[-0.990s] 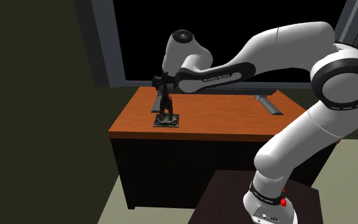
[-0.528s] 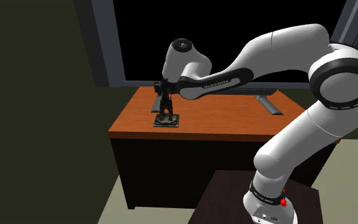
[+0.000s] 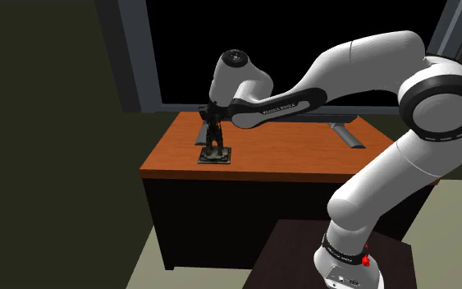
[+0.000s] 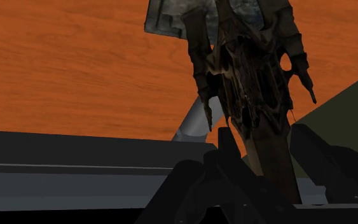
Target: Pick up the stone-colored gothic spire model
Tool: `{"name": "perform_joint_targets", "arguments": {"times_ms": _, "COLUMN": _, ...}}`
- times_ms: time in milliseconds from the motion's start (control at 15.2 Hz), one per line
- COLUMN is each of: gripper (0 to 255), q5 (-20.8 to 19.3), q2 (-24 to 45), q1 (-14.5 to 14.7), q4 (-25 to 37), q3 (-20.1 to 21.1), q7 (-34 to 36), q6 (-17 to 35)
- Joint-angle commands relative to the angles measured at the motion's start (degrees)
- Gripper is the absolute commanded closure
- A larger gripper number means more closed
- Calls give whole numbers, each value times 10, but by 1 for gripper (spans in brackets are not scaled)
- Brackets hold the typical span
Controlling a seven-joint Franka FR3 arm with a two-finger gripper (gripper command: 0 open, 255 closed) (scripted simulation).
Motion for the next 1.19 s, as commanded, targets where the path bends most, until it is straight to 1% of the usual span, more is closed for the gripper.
{"name": "perform_joint_targets", "arguments": {"times_ms": 0, "gripper": 255, "q5": 1, "q2": -1, "q1": 0, "q4": -2, "q3": -1, "q7": -1, "q6": 0}}
{"name": "perform_joint_targets", "arguments": {"times_ms": 990, "gripper": 255, "q5": 38, "q2": -5, "q1": 15, "q4": 103, "q3": -14, "q7": -59, "q6": -103}}
{"name": "perform_joint_targets", "arguments": {"times_ms": 1122, "gripper": 255, "q5": 39, "q2": -5, "q1": 15, "q4": 104, "q3": -14, "q7": -60, "q6": -104}}
